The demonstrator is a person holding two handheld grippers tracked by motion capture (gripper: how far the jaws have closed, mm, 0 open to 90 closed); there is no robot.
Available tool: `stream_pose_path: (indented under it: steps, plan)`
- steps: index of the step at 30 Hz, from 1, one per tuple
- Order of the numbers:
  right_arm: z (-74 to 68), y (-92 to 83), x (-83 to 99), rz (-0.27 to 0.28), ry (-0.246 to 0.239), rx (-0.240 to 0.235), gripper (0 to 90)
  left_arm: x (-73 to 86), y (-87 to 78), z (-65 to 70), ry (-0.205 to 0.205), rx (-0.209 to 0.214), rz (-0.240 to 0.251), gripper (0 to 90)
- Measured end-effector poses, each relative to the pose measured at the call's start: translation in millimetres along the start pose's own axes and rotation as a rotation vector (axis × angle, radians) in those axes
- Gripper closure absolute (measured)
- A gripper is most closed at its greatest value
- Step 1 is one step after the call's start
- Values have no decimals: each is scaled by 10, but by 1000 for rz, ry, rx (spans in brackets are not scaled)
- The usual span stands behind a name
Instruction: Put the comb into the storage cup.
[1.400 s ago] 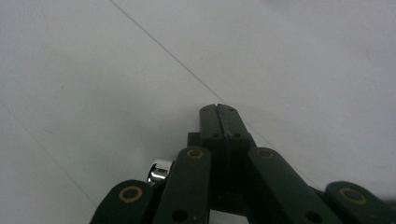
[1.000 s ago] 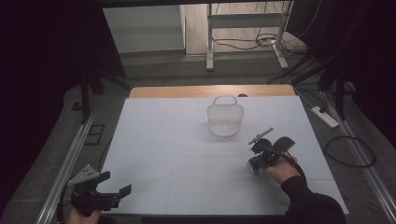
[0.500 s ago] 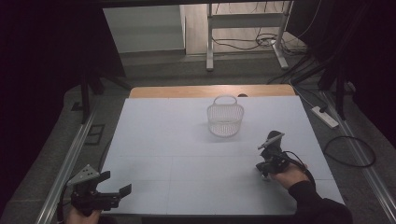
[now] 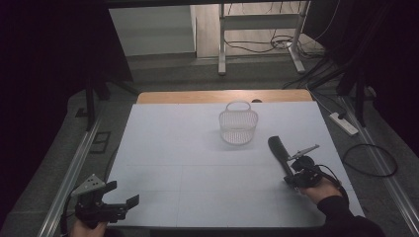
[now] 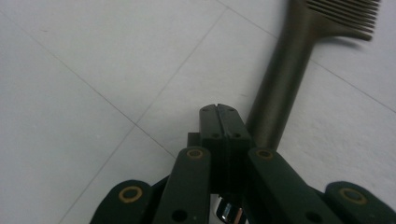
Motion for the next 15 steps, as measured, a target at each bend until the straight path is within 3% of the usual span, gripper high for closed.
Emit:
stream_pose_path:
  steps: [11,15]
  plan:
    - [117,-16,52,-11,31,22,894,0,0,-3,-2,1,-2,0]
    - [101,-46,35,12,31,9,893,-1,1,-3,-3,1,1,0]
Point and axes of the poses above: each handheld gripper's, and its own axes: y roughly forward along the jaws, x roughly out of its underside, z roughly to its right, the point moved 4 cm from there along y, roughly forward along the jaws, and after that the axes turned 10 degrees about x, right-handed, at the moved point
